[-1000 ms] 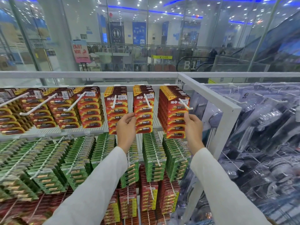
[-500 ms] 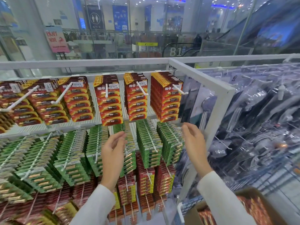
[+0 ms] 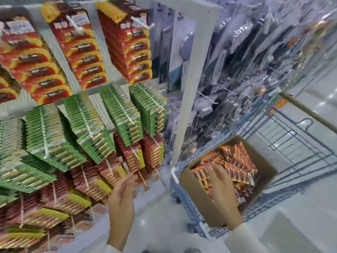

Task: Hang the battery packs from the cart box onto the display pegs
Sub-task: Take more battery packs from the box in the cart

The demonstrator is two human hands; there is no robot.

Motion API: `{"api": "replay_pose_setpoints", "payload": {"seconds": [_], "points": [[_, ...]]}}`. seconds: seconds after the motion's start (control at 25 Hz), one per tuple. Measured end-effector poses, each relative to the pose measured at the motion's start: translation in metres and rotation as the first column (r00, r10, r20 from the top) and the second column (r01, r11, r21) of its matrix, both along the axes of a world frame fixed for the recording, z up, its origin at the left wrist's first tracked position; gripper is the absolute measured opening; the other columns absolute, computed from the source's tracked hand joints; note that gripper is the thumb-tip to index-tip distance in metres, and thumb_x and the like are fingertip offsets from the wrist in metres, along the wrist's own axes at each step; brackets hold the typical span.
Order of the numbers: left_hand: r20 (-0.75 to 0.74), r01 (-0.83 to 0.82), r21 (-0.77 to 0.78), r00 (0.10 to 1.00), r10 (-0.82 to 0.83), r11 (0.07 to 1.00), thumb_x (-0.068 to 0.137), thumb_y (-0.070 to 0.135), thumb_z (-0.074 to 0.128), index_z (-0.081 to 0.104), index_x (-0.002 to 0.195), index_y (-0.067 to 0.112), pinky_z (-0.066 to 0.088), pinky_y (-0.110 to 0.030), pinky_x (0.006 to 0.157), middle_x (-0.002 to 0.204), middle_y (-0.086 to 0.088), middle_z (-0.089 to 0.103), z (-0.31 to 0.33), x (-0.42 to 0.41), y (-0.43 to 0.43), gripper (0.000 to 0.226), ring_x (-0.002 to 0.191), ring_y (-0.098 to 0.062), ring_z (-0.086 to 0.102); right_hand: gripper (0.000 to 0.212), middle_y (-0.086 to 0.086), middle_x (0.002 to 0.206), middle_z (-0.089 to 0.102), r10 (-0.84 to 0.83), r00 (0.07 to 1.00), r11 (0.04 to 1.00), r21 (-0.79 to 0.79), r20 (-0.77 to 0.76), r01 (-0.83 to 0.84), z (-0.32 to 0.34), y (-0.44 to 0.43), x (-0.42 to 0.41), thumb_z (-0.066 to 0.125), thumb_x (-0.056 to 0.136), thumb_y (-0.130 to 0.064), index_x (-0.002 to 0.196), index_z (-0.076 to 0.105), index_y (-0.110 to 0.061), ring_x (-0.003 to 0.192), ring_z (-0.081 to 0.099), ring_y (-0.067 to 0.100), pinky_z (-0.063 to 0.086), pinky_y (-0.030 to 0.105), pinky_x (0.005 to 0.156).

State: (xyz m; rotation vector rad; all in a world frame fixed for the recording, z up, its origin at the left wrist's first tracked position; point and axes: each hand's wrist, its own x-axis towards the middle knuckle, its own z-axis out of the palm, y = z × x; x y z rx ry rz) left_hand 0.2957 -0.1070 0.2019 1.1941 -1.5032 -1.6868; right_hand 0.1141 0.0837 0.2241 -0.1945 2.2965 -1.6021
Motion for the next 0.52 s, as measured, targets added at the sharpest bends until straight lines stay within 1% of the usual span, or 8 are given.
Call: {"api": "replay_pose_setpoints", "payload": {"seconds": [0.08,0.12,0.2,0.28,0.32,0.4,0.44,0.52], "points": [[0.026,0.048,0.072,0.998,-0.050,0.996,0.106,0.018,0.056,0.071,0.111,0.028,0.053,-0.039,0.092,0.118,0.001,0.074,-0.018,-0.014,0.023,0.019,0.107,-0.022,0.070,0.033,-0.008,0.126,0.067,-0.078,0.996,0.995,0.071,0.053,0.074,-0.028,0.036,-0.005,0.054,0.103,-0.042,0.128,0.065,-0.023,0.117,0.061,0.011,0.048,0.036,0.102],[0.045,0.075,0.095,0.996,-0.079,0.993,0.106,0.015,0.055,0.072,0.109,0.026,0.053,-0.040,0.092,0.115,0.000,0.074,-0.028,-0.023,0.036,0.020,0.105,-0.022,0.070,0.033,-0.007,0.127,0.067,-0.124,0.988,0.989,0.092,0.091,0.116,-0.040,0.053,-0.008,0.055,0.103,-0.040,0.128,0.065,-0.021,0.117,0.061,0.013,0.047,0.036,0.102],[0.074,0.131,0.129,0.987,-0.142,0.983,0.106,0.013,0.055,0.071,0.110,0.019,0.053,-0.040,0.090,0.112,0.000,0.075,-0.046,-0.040,0.057,0.018,0.102,-0.024,0.071,0.026,-0.006,0.124,0.068,-0.196,0.966,0.977,0.118,0.168,0.178,-0.061,0.081,-0.014,0.058,0.102,-0.037,0.123,0.066,-0.022,0.115,0.062,0.016,0.046,0.033,0.097],[0.119,0.190,0.164,0.970,-0.210,0.968,0.106,0.012,0.055,0.070,0.110,0.018,0.052,-0.038,0.087,0.111,-0.002,0.074,-0.065,-0.065,0.081,0.017,0.103,-0.027,0.070,0.022,-0.006,0.122,0.069,-0.271,0.934,0.959,0.150,0.231,0.241,-0.081,0.110,-0.024,0.059,0.102,-0.038,0.119,0.068,-0.026,0.113,0.065,0.021,0.050,0.038,0.096],[0.145,0.219,0.177,0.959,-0.245,0.960,0.106,0.012,0.055,0.070,0.108,0.019,0.052,-0.036,0.086,0.111,-0.004,0.074,-0.074,-0.079,0.092,0.017,0.103,-0.028,0.070,0.023,-0.005,0.122,0.069,-0.293,0.922,0.953,0.161,0.255,0.258,-0.090,0.125,-0.029,0.058,0.103,-0.038,0.119,0.067,-0.025,0.112,0.065,0.022,0.051,0.040,0.098],[0.200,0.286,0.188,0.925,-0.322,0.940,0.105,0.011,0.056,0.069,0.107,0.020,0.052,-0.036,0.085,0.110,-0.007,0.074,-0.088,-0.107,0.115,0.016,0.103,-0.031,0.069,0.021,0.000,0.120,0.069,-0.307,0.911,0.946,0.190,0.273,0.262,-0.102,0.150,-0.041,0.057,0.104,-0.033,0.117,0.067,-0.019,0.108,0.064,0.021,0.048,0.035,0.092],[0.224,0.314,0.193,0.908,-0.353,0.930,0.105,0.011,0.058,0.070,0.107,0.020,0.053,-0.038,0.087,0.109,-0.007,0.074,-0.093,-0.123,0.125,0.014,0.104,-0.032,0.070,0.017,0.003,0.117,0.071,-0.306,0.910,0.946,0.195,0.278,0.259,-0.107,0.161,-0.049,0.056,0.104,-0.029,0.112,0.067,-0.019,0.105,0.064,0.020,0.047,0.035,0.088],[0.266,0.358,0.197,0.876,-0.401,0.913,0.104,0.013,0.062,0.070,0.108,0.020,0.053,-0.042,0.095,0.109,-0.004,0.074,-0.101,-0.158,0.145,0.012,0.106,-0.028,0.070,0.011,0.004,0.111,0.072,-0.306,0.901,0.947,0.196,0.306,0.255,-0.115,0.180,-0.065,0.058,0.104,-0.024,0.106,0.068,-0.022,0.102,0.065,0.020,0.049,0.037,0.089]]}}
